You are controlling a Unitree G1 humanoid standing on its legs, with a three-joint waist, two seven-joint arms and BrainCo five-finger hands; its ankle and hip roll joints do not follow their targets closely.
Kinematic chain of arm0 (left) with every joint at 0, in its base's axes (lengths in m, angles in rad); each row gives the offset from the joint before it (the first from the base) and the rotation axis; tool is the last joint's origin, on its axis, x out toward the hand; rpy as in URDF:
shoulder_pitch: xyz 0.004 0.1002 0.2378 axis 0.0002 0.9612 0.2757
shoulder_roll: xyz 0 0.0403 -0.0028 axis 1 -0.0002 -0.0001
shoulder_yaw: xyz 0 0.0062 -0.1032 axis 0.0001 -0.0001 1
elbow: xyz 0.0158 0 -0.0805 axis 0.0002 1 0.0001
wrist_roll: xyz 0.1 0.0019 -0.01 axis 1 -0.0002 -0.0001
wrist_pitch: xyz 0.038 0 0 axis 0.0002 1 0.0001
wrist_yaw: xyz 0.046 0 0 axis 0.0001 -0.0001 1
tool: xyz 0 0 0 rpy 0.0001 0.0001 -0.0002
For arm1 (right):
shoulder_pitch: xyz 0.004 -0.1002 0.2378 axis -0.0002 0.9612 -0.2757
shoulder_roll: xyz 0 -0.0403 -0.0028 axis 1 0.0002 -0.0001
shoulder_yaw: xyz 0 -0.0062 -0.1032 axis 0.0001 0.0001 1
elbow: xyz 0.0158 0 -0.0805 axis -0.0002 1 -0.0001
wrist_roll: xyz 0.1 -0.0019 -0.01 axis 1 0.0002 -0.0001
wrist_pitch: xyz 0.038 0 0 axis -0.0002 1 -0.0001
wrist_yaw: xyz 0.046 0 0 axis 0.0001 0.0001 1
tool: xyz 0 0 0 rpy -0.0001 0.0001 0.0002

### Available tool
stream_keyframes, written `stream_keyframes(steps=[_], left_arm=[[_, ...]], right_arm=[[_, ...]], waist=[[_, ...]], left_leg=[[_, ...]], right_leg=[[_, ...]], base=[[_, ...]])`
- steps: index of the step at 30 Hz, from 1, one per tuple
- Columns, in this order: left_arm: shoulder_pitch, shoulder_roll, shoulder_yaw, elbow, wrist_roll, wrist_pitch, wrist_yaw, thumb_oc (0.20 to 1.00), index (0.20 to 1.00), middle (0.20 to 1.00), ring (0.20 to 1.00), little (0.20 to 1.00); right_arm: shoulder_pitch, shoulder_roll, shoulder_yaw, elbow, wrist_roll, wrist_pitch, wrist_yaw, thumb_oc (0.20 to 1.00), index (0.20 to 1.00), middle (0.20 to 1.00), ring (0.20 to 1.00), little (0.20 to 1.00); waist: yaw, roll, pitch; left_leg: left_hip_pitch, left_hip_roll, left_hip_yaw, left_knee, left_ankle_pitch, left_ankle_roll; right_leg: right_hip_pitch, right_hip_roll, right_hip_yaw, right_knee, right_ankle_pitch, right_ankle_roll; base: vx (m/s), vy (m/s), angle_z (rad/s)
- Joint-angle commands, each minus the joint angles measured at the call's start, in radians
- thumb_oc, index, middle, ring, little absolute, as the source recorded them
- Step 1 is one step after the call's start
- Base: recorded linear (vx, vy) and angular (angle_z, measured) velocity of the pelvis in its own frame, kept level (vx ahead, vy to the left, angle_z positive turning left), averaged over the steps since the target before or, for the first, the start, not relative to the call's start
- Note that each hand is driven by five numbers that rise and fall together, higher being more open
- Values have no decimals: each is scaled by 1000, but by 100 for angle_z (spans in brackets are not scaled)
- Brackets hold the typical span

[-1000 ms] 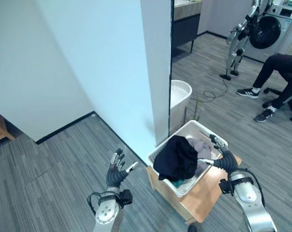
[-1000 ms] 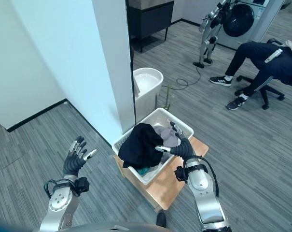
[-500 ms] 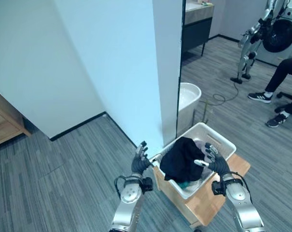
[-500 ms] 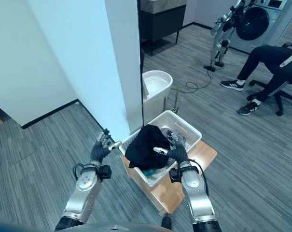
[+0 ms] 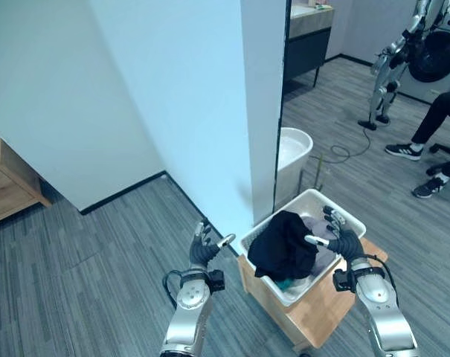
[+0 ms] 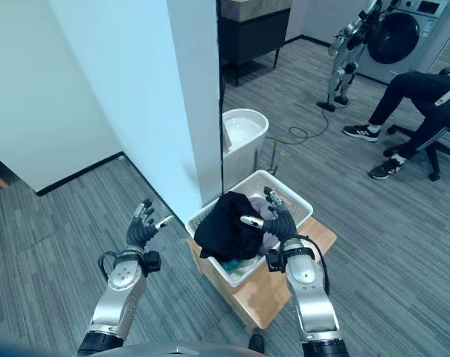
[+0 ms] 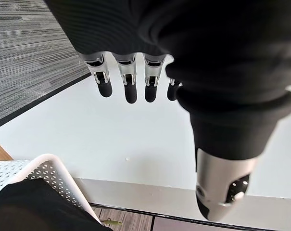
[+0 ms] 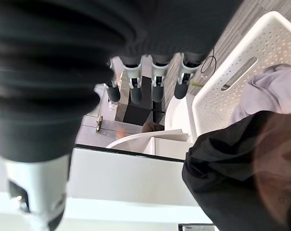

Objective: Pick up bed clothes into laundry basket.

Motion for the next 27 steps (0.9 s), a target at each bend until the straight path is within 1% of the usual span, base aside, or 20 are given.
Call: stream_keyframes(steps=[1, 2, 4, 10, 16, 27], left_arm=[[-88, 28, -16, 19, 23, -73, -26, 1000, 1000, 1000, 1000, 1000], [-88, 28, -16, 20, 22, -73, -26, 1000, 1000, 1000, 1000, 1000], [-95, 6, -46, 64, -37, -96, -82, 1000, 1000, 1000, 1000, 1000], [-82, 10, -79, 59, -41, -122, -109, 1000, 1000, 1000, 1000, 1000], [-78, 0, -101, 59, -34, -125, -113, 1000, 1000, 1000, 1000, 1000], [-49, -11, -108, 54, -54, -123, -122, 1000, 1000, 1000, 1000, 1000]], right_arm=[[-1, 31, -58, -68, -8, -25, 8, 1000, 1000, 1000, 1000, 1000], [-1, 31, -58, -68, -7, -25, 8, 1000, 1000, 1000, 1000, 1000], [-15, 28, -63, -79, -5, -22, 14, 1000, 1000, 1000, 1000, 1000], [11, 12, -68, -112, -15, -27, 25, 1000, 1000, 1000, 1000, 1000], [44, 9, -78, -121, -18, -24, 26, 1000, 1000, 1000, 1000, 1000], [13, 27, -56, -99, -15, -40, 14, 1000, 1000, 1000, 1000, 1000]], waist=[[3, -54, -58], [3, -54, -58], [-3, -51, -56], [-9, -42, -52], [-5, -36, -55], [-6, -30, -54]], left_leg=[[-48, 27, -38, 7, 66, -12], [-48, 27, -38, 7, 66, -12], [-51, 31, -33, 7, 66, -12], [-52, 34, -29, 7, 68, -12], [-45, 35, -30, 7, 67, -13], [-46, 38, -25, 7, 71, -11]], right_leg=[[65, -34, -32, 19, -43, -16], [64, -34, -32, 19, -43, -16], [61, -31, -27, 19, -44, -19], [62, -29, -29, 19, -47, -26], [71, -24, -32, 19, -53, -27], [64, -23, -29, 19, -51, -29]], base=[[0, 0, 0], [-31, -13, -1], [0, 0, 0], [-1, 1, -1], [-2, -2, 1], [0, 0, 0]])
